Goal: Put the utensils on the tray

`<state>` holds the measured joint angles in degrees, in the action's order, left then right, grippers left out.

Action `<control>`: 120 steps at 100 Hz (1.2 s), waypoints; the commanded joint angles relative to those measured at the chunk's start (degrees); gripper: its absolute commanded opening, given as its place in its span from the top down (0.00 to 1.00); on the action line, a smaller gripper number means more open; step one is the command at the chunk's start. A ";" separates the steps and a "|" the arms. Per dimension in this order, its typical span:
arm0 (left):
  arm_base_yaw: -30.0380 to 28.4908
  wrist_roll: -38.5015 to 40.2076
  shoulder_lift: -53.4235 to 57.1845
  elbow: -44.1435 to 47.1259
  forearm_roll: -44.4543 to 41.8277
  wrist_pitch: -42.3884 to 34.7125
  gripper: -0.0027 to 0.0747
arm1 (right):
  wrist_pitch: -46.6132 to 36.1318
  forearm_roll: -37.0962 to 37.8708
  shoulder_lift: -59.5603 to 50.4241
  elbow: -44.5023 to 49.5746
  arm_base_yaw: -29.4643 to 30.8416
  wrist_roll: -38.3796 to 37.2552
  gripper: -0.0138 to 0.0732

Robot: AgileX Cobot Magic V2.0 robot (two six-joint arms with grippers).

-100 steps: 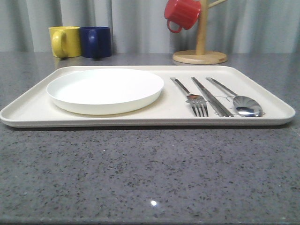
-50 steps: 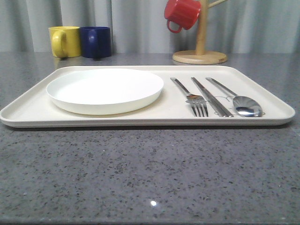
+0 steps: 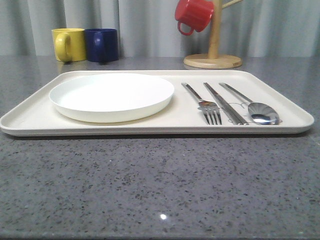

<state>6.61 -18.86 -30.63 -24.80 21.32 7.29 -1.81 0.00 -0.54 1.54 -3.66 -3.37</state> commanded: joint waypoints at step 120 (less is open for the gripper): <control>-0.03 0.02 -0.17 -1.37 0.52 -4.70 0.99 | -5.83 0.44 -1.31 -0.99 2.86 0.54 0.92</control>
<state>6.61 -18.86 -30.63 -24.80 21.32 7.29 -2.62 0.00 -0.63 1.63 -1.25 -3.25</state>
